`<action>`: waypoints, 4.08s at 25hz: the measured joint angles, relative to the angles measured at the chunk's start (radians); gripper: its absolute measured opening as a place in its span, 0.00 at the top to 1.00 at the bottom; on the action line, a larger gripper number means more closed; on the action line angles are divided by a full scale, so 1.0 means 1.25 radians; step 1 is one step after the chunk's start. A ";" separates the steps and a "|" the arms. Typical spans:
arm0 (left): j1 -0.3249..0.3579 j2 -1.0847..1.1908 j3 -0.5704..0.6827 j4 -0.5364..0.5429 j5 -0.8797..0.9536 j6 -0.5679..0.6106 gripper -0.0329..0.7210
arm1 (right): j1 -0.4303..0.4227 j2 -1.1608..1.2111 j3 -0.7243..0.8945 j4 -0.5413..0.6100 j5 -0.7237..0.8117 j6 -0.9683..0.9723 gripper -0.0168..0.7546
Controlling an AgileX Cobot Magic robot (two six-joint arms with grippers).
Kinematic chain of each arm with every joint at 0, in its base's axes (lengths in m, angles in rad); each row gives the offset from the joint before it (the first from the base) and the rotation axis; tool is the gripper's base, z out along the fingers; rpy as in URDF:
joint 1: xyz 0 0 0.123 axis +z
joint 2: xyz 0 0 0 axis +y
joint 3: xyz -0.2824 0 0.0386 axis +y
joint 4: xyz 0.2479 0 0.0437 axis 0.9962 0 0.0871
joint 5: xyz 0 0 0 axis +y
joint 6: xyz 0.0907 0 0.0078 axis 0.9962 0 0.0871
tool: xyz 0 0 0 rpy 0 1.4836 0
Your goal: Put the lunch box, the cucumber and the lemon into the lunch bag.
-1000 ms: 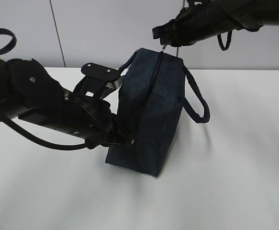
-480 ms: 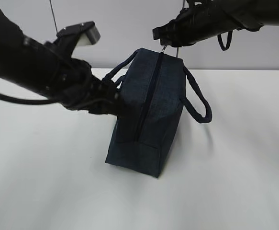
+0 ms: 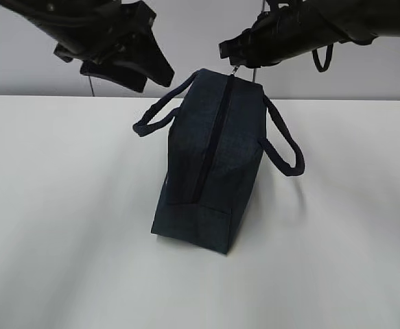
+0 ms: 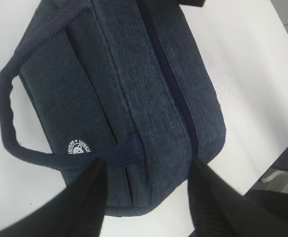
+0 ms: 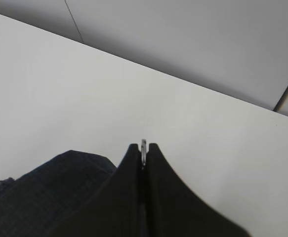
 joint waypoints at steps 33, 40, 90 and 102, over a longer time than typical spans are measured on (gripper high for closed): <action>0.000 0.380 -0.388 0.012 0.209 -0.033 0.96 | 0.000 0.000 0.000 0.003 0.007 -0.001 0.98; 0.000 0.380 -0.388 0.011 0.210 -0.002 0.96 | 0.000 0.025 -0.001 0.032 -0.039 -0.001 0.98; -0.038 0.381 -0.390 0.045 0.218 -0.041 0.56 | -0.045 0.195 -0.214 0.158 0.095 -0.015 0.98; -0.012 0.381 -0.494 0.051 0.229 -0.105 0.48 | -0.045 0.190 -0.260 0.125 0.184 -0.018 0.98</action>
